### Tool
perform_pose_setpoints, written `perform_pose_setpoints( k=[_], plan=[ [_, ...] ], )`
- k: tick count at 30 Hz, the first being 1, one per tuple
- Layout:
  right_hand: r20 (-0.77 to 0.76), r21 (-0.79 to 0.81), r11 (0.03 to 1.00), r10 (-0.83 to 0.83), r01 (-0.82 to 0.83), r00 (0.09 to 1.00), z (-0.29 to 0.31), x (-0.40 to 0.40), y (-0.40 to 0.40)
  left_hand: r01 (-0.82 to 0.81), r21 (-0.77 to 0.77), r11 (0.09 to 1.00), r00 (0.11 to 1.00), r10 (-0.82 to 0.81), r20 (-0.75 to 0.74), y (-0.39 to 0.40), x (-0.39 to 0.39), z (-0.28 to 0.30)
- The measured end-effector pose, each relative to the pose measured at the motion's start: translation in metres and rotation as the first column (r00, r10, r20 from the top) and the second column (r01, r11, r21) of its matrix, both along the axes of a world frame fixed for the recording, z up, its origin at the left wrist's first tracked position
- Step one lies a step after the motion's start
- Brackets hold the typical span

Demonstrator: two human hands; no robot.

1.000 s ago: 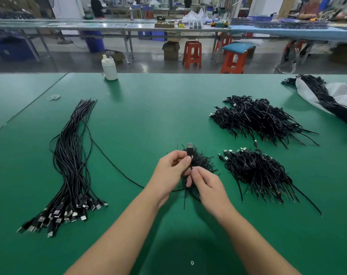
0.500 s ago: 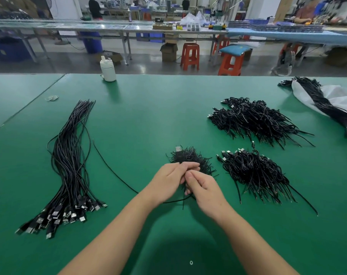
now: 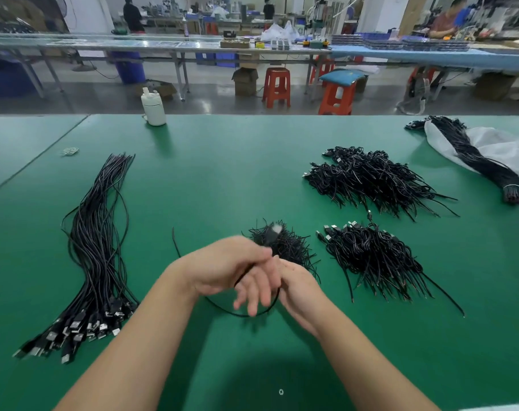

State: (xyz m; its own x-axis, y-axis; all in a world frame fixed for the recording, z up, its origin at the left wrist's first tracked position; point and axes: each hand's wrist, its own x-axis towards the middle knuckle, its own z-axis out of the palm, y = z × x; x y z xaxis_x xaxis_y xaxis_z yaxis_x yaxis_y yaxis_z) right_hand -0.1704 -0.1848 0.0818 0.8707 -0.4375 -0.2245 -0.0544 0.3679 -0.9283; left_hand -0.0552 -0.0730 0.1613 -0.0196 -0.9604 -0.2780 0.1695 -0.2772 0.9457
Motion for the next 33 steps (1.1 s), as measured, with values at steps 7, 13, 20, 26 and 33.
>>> perform_pose_setpoints(
  k=[7,13,20,26,33],
  plan=[
    [-0.058,-0.199,0.98,0.014,-0.026,0.998,0.005,-0.002,-0.003,-0.319,0.212,0.924,0.84,0.172,0.515,-0.001,-0.003,-0.037],
    [-0.033,-0.211,0.969,0.122,-0.126,0.992,-0.004,-0.007,0.015,-0.782,-0.061,0.621,0.624,0.779,-0.063,-0.017,-0.003,-0.053],
    [-0.049,-0.015,0.99,0.138,-0.139,0.989,-0.029,0.003,0.03,-0.817,0.039,0.575,0.484,0.722,-0.495,-0.023,0.006,-0.044],
    [0.006,0.231,0.967,0.109,-0.108,0.994,-0.021,0.004,0.013,-0.176,-0.189,0.966,0.955,0.121,-0.272,0.023,0.026,-0.04],
    [0.043,0.277,0.959,0.057,-0.066,0.997,-0.004,0.01,0.01,-0.043,0.258,0.965,0.922,-0.062,0.382,0.035,0.021,-0.034]
  ],
)
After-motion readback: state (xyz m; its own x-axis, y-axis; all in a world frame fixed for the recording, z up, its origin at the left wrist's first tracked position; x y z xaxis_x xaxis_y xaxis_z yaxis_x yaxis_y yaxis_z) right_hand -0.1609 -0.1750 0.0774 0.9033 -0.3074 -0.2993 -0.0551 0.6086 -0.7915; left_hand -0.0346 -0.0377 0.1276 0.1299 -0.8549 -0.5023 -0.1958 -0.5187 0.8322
